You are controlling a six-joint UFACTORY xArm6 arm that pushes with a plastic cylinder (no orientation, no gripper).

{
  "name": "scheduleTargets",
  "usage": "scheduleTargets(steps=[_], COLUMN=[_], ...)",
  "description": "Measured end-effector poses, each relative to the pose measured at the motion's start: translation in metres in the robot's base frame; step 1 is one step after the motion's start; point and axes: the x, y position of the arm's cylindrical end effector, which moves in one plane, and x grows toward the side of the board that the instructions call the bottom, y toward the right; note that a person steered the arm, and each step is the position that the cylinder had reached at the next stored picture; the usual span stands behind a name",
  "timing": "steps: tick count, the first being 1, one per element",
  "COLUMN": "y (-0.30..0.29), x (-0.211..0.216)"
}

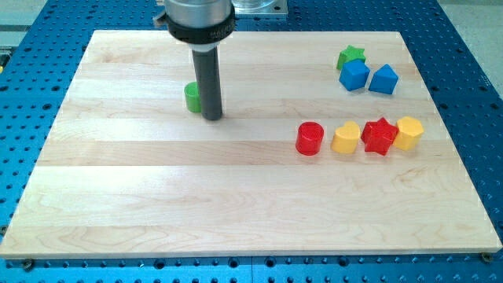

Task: Place blue blocks and green star in a vertical line

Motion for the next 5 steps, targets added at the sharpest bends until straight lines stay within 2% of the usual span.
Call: scheduleTargets(steps=[1, 2, 3, 5], y=[0.017, 0.051, 0.083, 0.094], x=[-0.021, -0.065, -0.09, -0.125])
